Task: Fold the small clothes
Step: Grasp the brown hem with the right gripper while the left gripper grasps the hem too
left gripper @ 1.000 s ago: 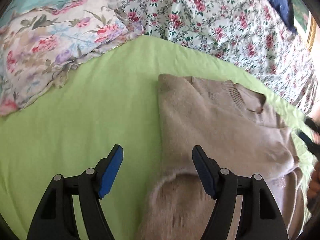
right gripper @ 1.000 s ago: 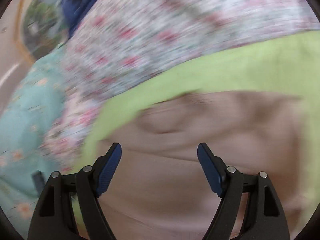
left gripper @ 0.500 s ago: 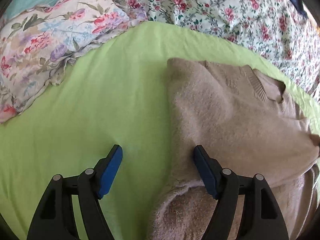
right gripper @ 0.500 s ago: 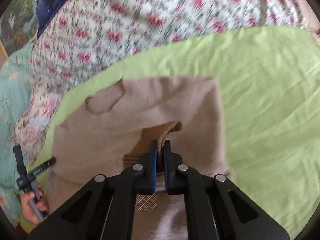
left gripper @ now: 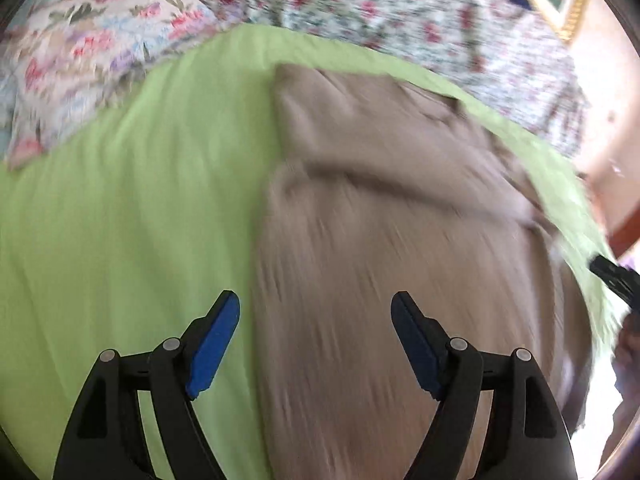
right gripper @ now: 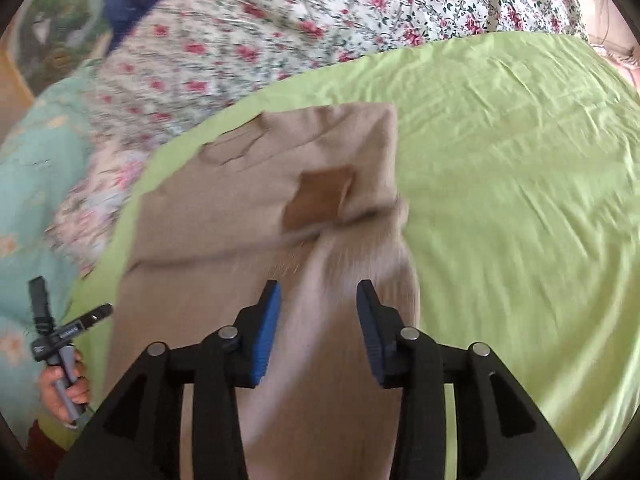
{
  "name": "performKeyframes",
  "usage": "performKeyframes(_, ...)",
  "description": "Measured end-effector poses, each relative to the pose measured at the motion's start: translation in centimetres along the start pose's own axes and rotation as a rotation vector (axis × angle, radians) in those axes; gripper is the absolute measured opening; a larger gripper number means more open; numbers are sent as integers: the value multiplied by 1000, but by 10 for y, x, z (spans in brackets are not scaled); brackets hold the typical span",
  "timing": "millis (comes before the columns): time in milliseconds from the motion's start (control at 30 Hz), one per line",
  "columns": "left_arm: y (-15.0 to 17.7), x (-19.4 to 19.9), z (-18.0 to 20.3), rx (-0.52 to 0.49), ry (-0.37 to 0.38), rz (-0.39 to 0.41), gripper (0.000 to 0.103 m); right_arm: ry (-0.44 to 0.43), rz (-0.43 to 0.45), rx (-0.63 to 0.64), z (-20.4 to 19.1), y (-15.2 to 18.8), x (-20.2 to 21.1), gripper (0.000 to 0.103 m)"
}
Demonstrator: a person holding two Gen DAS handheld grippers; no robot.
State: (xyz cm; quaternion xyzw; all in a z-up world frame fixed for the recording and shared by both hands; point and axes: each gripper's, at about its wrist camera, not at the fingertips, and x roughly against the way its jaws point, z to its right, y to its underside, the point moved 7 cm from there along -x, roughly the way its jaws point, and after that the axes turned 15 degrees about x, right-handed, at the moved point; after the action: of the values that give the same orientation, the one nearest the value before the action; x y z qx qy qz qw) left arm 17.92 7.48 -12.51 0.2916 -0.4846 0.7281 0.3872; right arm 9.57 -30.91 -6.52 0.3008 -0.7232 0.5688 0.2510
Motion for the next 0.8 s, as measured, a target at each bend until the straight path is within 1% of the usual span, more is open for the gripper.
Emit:
performKeyframes(33, 20, 9, -3, 4, 16, -17, 80, -20, 8, -3, -3, 15, 14, 42)
performKeyframes(67, 37, 15, -6, 10, 30, -37, 80, -35, 9, -8, -5, 22, 21, 43)
performKeyframes(100, 50, 19, -9, 17, 40, -54, 80, -49, 3, -13, -6, 33, 28, 45)
performKeyframes(133, 69, 24, -14, 35, 53, -83, 80, -61, -7, -21, -5, 47, 35, 45)
performKeyframes(200, 95, 31, -19, 59, 80, -104, 80, -85, -35, -38, -3, 79, 51, 46)
performKeyframes(267, 114, 40, -19, 74, 130, -94, 80, -114, -70, -54, -3, 105, 59, 46)
performKeyframes(333, 131, 45, -13, 85, 199, -111, 80, -166, -119, -75, -6, 132, 61, 46)
performKeyframes(367, 140, 45, -8, 90, 246, -132, 80, -186, -135, -80, -9, 141, 59, 46)
performKeyframes(433, 150, 45, -1, 77, 276, -141, 80, -260, -154, -83, -20, 158, 55, 46)
performKeyframes(533, 158, 45, 6, 32, 316, -158, 80, -367, -154, -69, -42, 172, 42, 47)
performKeyframes(633, 161, 42, 8, 16, 365, -189, 80, -407, -145, -45, -57, 177, 30, 47)
performKeyframes(700, 164, 45, 5, 21, 380, -197, 79, -417, -134, -44, -57, 179, 28, 47)
performKeyframes(733, 166, 46, 4, 21, 385, -199, 75, -432, -120, -65, -55, 180, 30, 46)
performKeyframes(767, 166, 47, 3, 14, 386, -201, 66, -432, -112, -77, -52, 180, 32, 42)
performKeyframes(800, 168, 47, 2, 5, 382, -202, 61, -429, -104, -81, -49, 181, 34, 31)
